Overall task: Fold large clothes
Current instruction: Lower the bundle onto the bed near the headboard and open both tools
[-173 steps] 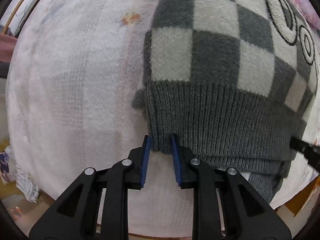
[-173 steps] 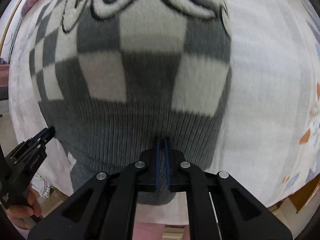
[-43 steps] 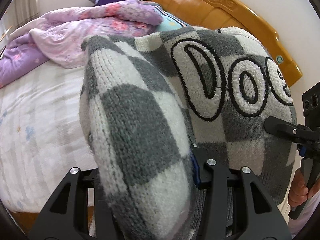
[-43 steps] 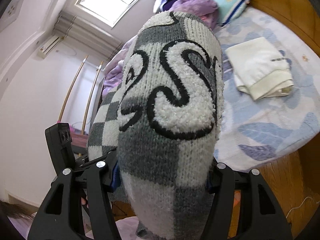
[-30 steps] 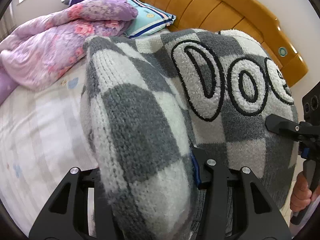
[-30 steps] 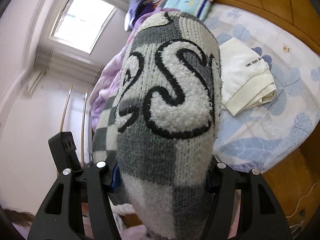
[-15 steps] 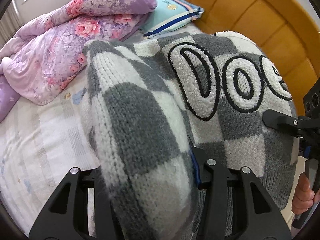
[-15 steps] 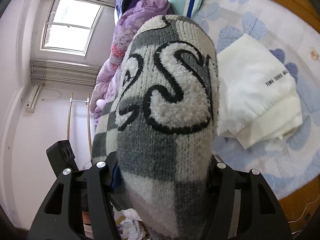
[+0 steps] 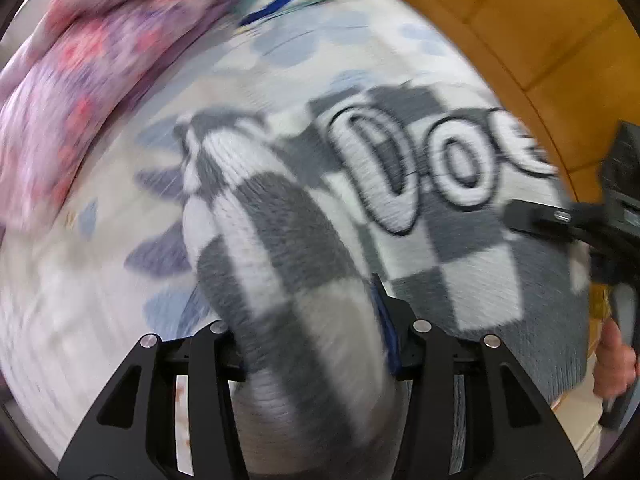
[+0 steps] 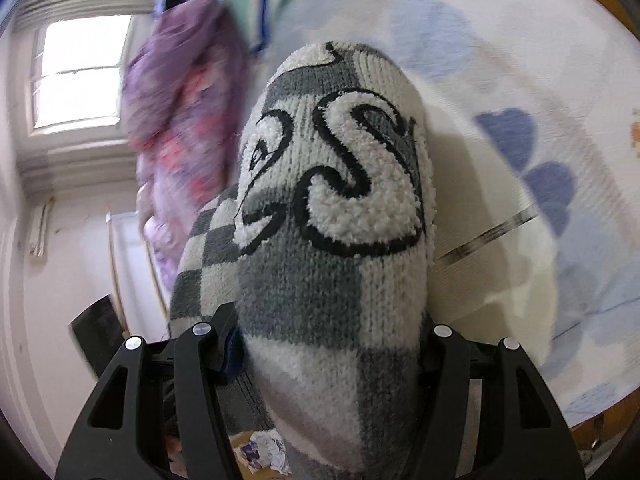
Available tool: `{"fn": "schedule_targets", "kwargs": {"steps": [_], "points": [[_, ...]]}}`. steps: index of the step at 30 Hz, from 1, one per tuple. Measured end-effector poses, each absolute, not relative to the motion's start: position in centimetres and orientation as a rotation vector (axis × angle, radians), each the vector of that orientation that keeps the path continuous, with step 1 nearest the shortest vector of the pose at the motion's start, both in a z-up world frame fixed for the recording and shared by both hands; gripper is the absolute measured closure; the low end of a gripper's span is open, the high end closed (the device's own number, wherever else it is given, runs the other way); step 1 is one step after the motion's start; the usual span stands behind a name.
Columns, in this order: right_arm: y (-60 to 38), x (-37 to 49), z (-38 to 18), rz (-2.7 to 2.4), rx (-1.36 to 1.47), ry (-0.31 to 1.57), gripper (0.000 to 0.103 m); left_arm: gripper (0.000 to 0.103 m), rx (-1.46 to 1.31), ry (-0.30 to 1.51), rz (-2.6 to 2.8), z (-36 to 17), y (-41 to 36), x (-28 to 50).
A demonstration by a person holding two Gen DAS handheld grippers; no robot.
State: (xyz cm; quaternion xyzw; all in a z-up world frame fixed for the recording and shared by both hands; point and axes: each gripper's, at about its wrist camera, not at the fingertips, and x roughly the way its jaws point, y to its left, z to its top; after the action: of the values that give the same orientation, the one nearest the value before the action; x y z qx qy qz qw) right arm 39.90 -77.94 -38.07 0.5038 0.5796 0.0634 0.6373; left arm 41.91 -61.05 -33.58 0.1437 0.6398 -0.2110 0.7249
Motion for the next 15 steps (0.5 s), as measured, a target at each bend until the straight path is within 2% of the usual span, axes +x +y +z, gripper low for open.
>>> {"fn": "schedule_targets", "kwargs": {"steps": [3,4,5,7,10,15], "points": [[-79.4,39.9,-40.0,0.090,1.123,1.362,0.032,0.051,0.393,1.414,-0.442,-35.5,-62.4,42.3],[-79.4,40.1,-40.4,0.041,1.056,1.403,0.019,0.051,0.402,1.461,-0.414,-36.6,-62.2,42.6],[-79.4,40.2,-40.3,-0.011,0.989,1.430,0.012,0.050,0.393,1.495,-0.398,-37.2,-61.8,42.7],[-78.9,40.0,-39.4,-0.084,0.863,1.479,0.009,0.048,0.317,1.575,-0.356,-38.1,-59.8,42.7],[-78.9,38.7,-37.2,-0.166,0.759,1.501,0.009,0.045,0.270,1.602,-0.307,-37.6,-56.9,42.0],[-79.2,35.9,-32.9,-0.304,0.475,1.383,0.011,0.046,0.493,1.441,-0.193,-34.3,-55.8,40.1]]}}
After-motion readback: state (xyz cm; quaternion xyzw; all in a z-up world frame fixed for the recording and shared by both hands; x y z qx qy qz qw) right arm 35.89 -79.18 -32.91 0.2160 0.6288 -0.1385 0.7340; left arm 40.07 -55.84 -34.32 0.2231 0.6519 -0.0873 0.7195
